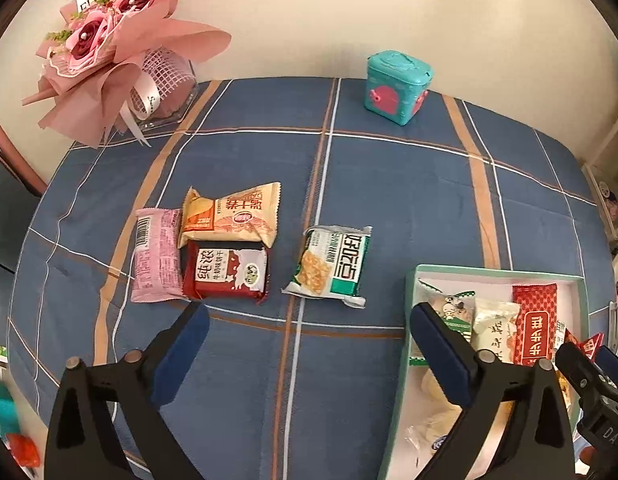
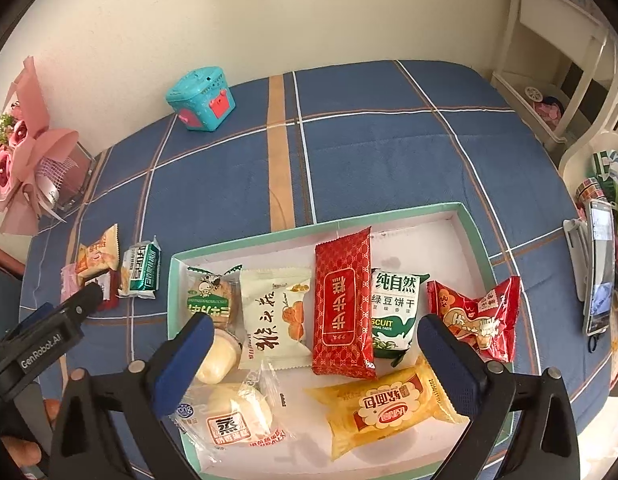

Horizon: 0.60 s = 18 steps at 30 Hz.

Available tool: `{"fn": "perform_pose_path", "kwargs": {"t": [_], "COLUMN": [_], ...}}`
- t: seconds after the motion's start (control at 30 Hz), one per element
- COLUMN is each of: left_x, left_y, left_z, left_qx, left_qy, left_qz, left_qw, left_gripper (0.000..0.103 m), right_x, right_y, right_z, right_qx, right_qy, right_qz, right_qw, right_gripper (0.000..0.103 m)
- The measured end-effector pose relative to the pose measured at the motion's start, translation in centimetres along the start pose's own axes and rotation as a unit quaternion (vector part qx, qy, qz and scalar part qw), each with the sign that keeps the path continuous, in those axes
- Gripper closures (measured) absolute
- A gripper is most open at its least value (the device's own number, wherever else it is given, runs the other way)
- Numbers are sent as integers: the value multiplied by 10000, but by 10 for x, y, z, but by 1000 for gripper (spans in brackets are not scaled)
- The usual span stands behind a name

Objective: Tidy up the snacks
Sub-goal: 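Withdraw both open tools from the tray toward the remaining packets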

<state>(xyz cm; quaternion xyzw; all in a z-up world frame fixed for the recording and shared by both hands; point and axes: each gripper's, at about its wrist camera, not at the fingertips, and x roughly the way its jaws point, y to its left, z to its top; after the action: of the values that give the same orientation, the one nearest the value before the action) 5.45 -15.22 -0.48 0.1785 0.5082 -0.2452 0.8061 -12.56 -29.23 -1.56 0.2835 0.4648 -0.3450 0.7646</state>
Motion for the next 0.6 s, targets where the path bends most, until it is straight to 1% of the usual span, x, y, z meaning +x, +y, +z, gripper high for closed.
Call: {"fn": "perform_pose_path", "kwargs": {"t": [0.13,0.3,0.43,0.6], "left_x": [0,2,5,5], "left_y": [5,13,28,57], "left_z": [0,2,3,6], "left_qx": [-8,116,146,-54], "left_qy": [-16,3,43,13], "left_qz": [36,118,276,461], "left_qw": [10000,9999,9995,9989], "left_gripper": [2,2,2,2], "right_x": [0,1,3,7], "right_y": [9,25,43,66], "right_z": [-2,-3,-6,-10], "right_qx": [-107,-242,-358,-512], "right_qy": [-94,-130,-93,-26], "right_qz": [-22,88,123,243], "right_qw": [9999,9996,9992,9984], "right_gripper": [0,0,0,0]}}
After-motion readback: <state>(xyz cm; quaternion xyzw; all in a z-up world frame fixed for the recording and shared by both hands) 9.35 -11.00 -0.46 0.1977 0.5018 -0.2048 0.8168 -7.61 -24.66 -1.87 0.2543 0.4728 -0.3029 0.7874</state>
